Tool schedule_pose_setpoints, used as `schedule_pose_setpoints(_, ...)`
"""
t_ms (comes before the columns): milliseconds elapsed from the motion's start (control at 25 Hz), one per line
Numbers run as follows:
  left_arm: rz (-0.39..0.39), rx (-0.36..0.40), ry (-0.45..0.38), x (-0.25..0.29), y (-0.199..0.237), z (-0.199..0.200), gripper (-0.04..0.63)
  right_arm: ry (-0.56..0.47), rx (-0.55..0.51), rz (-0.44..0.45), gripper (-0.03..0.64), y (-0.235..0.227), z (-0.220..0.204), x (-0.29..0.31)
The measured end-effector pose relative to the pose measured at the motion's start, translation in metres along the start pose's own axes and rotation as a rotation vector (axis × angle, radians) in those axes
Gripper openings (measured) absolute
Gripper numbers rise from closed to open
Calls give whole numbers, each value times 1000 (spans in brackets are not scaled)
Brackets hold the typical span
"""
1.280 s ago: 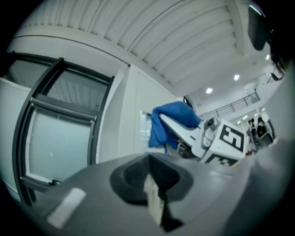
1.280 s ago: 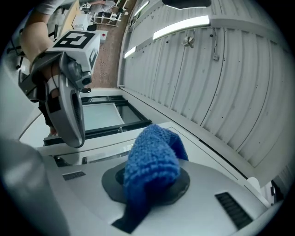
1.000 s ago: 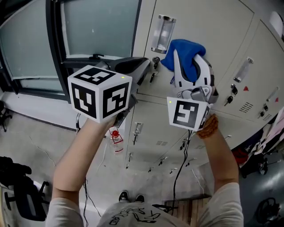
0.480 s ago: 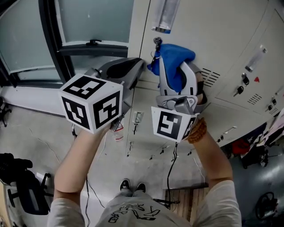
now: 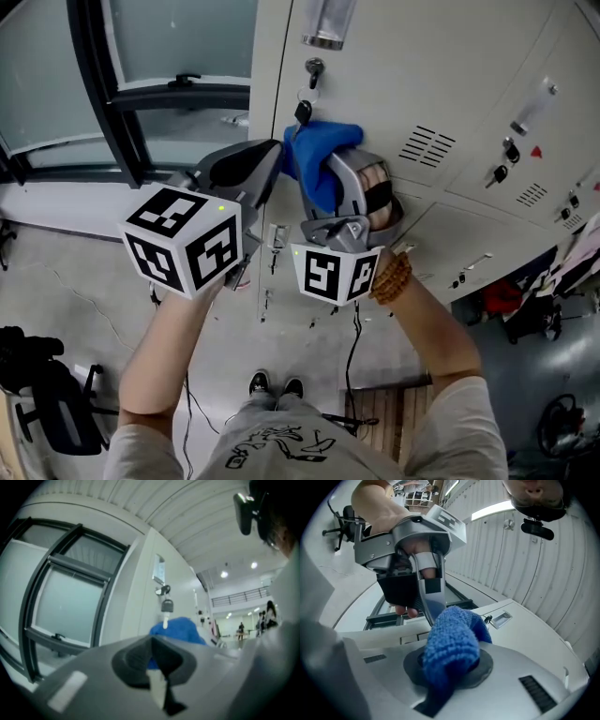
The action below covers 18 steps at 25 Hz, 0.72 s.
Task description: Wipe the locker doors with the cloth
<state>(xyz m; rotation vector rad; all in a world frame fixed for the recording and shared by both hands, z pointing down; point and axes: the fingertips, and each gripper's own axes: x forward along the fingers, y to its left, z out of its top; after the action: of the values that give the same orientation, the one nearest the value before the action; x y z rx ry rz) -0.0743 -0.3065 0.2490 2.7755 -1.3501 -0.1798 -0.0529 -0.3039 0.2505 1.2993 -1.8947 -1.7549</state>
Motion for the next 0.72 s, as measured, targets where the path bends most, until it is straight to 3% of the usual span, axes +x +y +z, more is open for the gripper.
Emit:
schedule_pose_setpoints(360,-31,14,-43,1,-15,26,2,19,-37,4,32,-25,-24,-17)
schedule_pose_setpoints(560,-39,50,-77,-1,-22,55,2,23,-42,-32,32,-67,-18,-5)
schedule_pose_setpoints(720,-92,67,-111,1,-34,90,2,12,-46,-69,32,-119,-4,15)
